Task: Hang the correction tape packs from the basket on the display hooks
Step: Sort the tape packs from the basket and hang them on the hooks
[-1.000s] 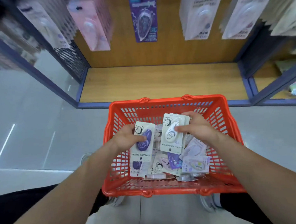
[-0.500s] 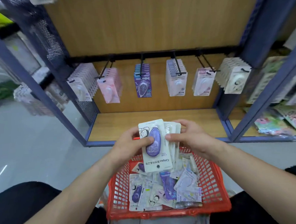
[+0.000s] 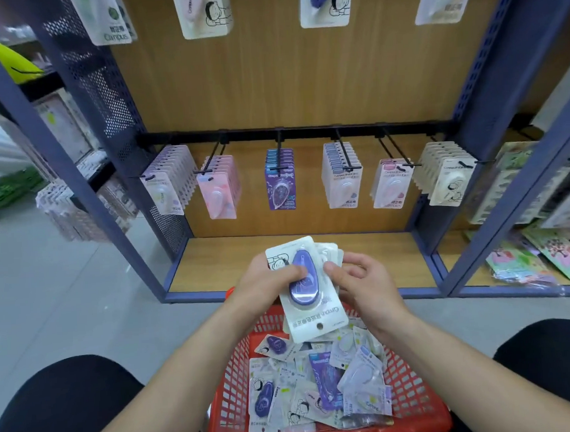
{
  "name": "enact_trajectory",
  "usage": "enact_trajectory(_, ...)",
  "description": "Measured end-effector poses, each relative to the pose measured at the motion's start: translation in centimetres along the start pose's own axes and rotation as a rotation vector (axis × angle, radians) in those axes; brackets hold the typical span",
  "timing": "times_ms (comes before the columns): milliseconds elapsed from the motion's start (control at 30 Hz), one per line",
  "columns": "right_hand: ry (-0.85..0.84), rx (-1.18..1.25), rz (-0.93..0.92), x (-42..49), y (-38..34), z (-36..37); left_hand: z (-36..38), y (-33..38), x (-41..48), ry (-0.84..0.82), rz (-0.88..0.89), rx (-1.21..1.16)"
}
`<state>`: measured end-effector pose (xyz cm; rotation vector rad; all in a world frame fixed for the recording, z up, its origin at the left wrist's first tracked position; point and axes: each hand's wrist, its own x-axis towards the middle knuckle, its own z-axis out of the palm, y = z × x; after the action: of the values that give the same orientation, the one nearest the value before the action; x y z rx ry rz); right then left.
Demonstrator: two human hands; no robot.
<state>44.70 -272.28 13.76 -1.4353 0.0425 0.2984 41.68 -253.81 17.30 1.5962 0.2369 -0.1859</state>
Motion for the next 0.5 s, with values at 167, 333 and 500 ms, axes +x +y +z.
enact_trajectory(167,-0.037,-0.012,0.019,0.4,-0.3,0.6,0.0,0.1,0.6,0.071,0.002,-0.001)
enact_trajectory(333,-0.252,-0.055,0.018,0.5,-1.4,0.8,0.5,-0.8,1.2,0.131,-0.015,-0.026)
enact_trajectory(500,-0.437,-0.170,0.045,0.8,-1.8,0.5,0.4,-1.2,1.9,0.145,-0.024,-0.051)
